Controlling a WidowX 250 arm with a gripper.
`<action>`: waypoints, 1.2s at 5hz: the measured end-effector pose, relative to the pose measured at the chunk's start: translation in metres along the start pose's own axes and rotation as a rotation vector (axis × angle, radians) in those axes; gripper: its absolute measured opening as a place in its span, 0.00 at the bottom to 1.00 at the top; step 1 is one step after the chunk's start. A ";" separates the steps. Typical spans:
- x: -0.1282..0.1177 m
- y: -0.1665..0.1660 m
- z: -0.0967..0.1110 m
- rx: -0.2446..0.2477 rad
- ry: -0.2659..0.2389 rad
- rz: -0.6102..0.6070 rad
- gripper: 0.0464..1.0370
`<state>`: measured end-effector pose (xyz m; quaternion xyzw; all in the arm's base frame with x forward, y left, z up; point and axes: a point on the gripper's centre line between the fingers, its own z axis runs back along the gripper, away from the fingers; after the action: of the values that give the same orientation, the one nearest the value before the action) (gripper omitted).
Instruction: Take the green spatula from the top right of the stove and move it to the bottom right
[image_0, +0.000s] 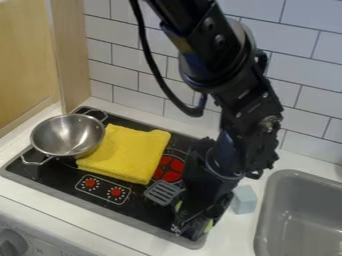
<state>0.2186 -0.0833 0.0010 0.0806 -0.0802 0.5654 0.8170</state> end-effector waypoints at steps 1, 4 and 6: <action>0.003 0.000 -0.001 0.009 0.026 0.017 0.73; 0.003 -0.003 0.017 -0.043 0.031 0.016 0.96; 0.010 0.007 0.056 -0.078 -0.002 0.044 0.96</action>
<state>0.2131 -0.0839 0.0576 0.0476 -0.1047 0.5798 0.8066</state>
